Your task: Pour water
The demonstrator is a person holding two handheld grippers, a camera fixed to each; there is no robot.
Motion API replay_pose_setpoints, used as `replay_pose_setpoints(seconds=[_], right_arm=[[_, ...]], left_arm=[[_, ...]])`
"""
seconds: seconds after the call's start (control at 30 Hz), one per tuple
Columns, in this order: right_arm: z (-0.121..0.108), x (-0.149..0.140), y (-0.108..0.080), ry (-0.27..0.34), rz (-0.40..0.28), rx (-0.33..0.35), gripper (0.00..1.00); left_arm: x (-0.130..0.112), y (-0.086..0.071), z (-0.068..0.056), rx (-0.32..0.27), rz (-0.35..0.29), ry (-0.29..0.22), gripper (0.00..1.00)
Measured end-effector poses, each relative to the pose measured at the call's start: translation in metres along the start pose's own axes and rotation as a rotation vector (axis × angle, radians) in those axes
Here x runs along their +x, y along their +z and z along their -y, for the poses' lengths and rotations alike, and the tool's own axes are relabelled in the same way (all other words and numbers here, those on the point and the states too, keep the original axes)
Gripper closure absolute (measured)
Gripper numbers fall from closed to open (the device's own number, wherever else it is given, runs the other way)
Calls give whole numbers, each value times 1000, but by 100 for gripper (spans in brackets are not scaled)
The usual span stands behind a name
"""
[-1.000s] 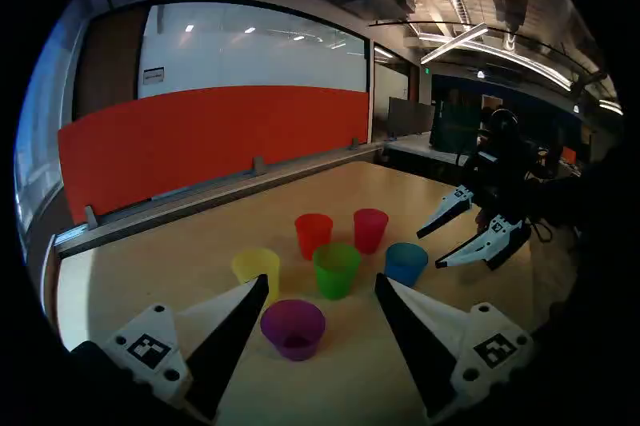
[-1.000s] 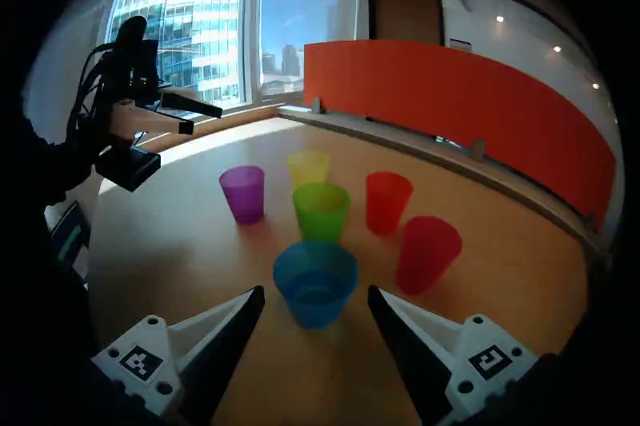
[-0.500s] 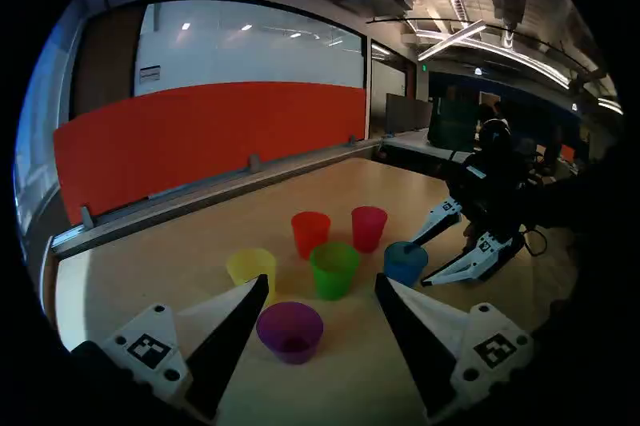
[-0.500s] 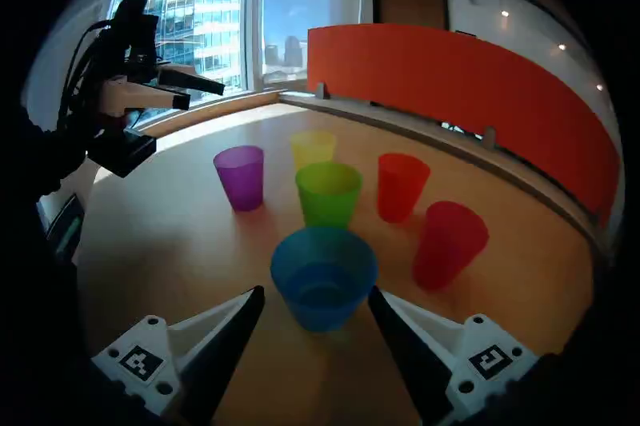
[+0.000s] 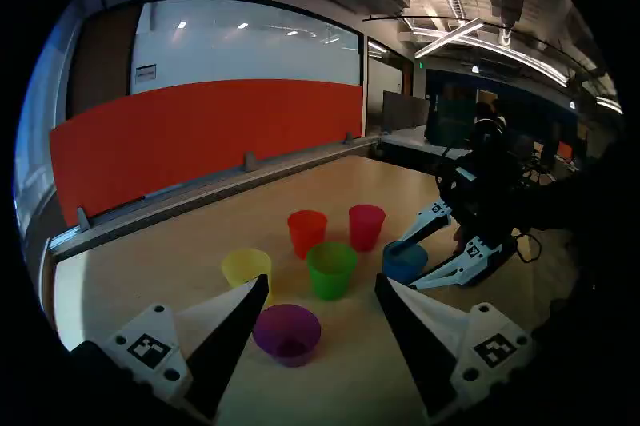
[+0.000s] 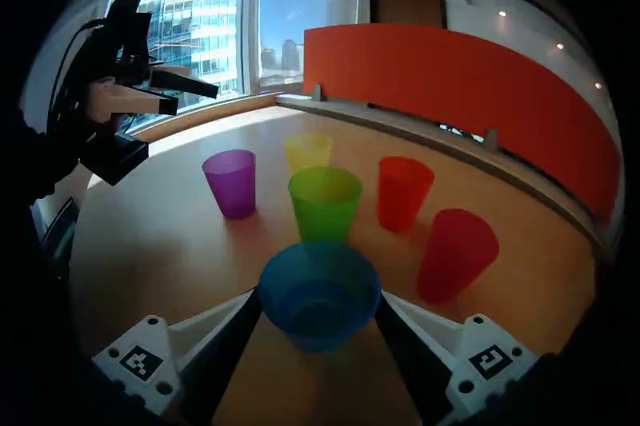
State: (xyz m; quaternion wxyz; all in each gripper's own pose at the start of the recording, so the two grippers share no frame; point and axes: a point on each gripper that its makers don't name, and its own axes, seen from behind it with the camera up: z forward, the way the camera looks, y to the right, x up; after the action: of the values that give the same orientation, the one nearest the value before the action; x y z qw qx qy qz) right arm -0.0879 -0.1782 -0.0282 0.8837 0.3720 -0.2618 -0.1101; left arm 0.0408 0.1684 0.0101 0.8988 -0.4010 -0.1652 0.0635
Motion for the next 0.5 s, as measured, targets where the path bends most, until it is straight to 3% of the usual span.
replay_pose_setpoints(seconds=[0.1, 0.27, 0.5], right_arm=[[-1, 1, 1, 1, -3, -2, 0], [-1, 4, 1, 9, -10, 4, 8], [-3, 3, -2, 6, -8, -4, 9]], left_arm=[[0, 2, -1, -2, 3, 3, 1], [0, 5, -3, -6, 7, 7, 0], [-1, 11, -7, -9, 16, 19, 0]])
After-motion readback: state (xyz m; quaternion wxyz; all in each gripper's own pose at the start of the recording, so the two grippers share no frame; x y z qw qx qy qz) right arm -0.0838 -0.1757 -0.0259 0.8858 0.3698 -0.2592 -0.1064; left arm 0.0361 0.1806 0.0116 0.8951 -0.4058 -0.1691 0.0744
